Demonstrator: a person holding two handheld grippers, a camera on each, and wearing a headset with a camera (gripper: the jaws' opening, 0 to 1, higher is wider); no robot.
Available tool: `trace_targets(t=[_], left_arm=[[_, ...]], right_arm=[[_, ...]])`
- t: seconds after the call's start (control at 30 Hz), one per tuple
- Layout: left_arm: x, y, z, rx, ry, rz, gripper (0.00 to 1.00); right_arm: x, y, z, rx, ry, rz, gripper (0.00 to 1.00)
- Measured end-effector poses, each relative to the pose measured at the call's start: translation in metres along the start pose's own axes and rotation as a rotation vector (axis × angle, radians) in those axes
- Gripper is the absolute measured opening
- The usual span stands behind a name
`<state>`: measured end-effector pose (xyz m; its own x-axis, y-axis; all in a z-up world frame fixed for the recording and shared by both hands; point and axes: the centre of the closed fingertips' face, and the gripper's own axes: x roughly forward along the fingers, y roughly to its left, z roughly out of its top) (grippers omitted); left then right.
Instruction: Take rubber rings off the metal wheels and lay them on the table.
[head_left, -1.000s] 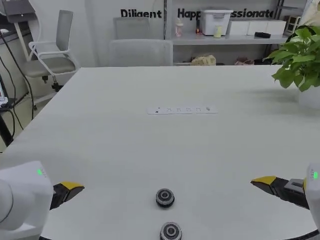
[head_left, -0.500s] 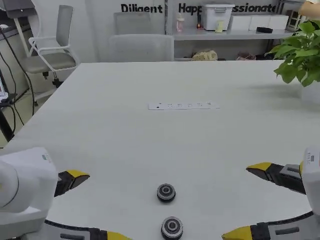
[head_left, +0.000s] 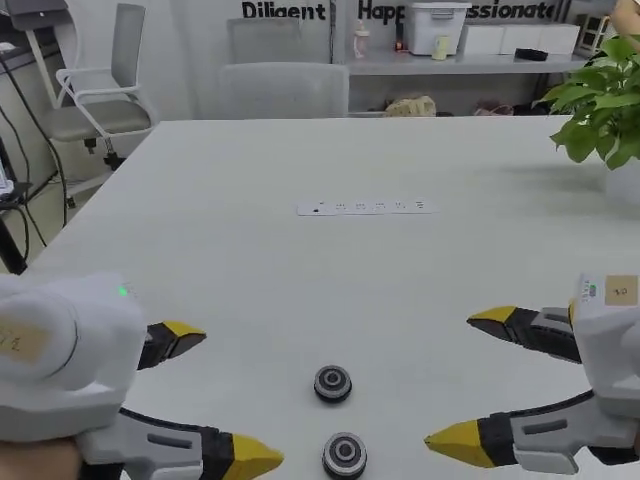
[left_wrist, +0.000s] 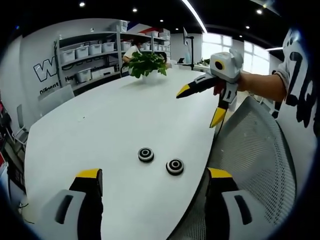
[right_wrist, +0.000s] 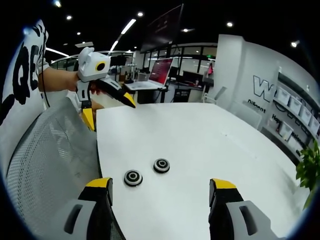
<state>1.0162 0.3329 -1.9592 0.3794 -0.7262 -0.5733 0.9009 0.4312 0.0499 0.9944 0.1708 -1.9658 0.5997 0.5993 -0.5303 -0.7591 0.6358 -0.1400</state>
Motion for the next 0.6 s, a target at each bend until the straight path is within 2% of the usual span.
trace_targets(t=[0.3, 0.6], left_arm=[[0.014, 0.003, 0.003, 0.020, 0.000, -0.030, 0.76], [0.027, 0.000, 0.000, 0.010, 0.005, -0.065, 0.72]], right_arm=[[0.012, 0.000, 0.001, -0.022, -0.005, 0.030, 0.74], [0.026, 0.006, -0.006, -0.049, 0.013, 0.080, 0.70]])
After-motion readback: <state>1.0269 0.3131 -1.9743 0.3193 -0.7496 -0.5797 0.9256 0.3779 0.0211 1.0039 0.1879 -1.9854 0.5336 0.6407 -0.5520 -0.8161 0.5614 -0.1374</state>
